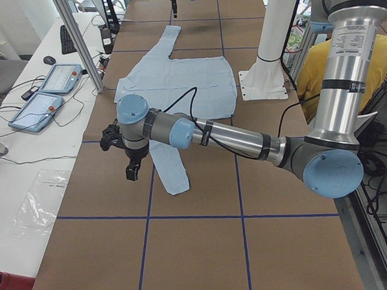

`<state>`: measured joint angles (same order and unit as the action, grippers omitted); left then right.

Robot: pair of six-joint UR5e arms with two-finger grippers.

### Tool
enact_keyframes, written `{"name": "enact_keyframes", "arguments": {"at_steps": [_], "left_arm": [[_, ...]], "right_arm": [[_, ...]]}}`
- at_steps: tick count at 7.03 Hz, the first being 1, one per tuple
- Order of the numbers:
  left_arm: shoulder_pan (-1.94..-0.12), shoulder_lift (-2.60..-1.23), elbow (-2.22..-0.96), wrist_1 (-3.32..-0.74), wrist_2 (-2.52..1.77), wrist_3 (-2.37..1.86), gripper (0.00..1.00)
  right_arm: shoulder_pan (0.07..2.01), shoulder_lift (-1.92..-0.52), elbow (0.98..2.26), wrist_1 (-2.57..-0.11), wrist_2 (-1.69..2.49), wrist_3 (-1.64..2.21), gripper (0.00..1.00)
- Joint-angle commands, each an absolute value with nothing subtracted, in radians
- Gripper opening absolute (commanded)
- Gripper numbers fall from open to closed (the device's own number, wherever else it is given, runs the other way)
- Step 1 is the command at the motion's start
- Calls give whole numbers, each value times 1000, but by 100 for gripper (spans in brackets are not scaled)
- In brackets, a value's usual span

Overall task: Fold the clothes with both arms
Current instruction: 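Lower the right gripper to the cuff of the sleeve nearest it and grasp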

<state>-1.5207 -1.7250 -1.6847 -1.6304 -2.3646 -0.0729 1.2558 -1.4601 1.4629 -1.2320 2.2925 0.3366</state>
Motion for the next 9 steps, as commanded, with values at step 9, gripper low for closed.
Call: {"name": "enact_keyframes", "arguments": {"at_steps": [9], "left_arm": [[-1517,-1726,-1686,-1632,-2367,-72,100]], "right_arm": [[1233,-1322,1117,-1005,2281,569,81]]}}
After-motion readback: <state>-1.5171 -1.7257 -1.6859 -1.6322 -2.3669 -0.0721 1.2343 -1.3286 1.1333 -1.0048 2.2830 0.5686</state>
